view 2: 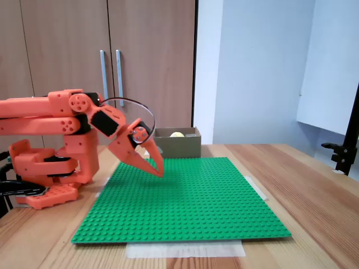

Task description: Pick the ball and put it in the box.

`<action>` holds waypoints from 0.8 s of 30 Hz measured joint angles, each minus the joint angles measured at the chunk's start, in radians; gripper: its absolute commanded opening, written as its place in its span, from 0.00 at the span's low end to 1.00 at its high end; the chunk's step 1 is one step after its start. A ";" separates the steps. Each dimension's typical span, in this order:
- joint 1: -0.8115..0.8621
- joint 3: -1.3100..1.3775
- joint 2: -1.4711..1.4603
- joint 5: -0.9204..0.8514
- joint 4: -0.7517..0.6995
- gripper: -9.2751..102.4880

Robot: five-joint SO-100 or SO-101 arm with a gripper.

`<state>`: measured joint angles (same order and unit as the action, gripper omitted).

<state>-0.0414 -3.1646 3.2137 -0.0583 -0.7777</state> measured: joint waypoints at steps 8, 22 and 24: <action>0.000 0.000 0.000 0.000 0.000 0.08; 0.000 0.000 0.000 0.000 0.000 0.08; 0.000 0.000 0.000 0.000 0.000 0.08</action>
<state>-0.0414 -3.1646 3.2137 -0.0583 -0.7777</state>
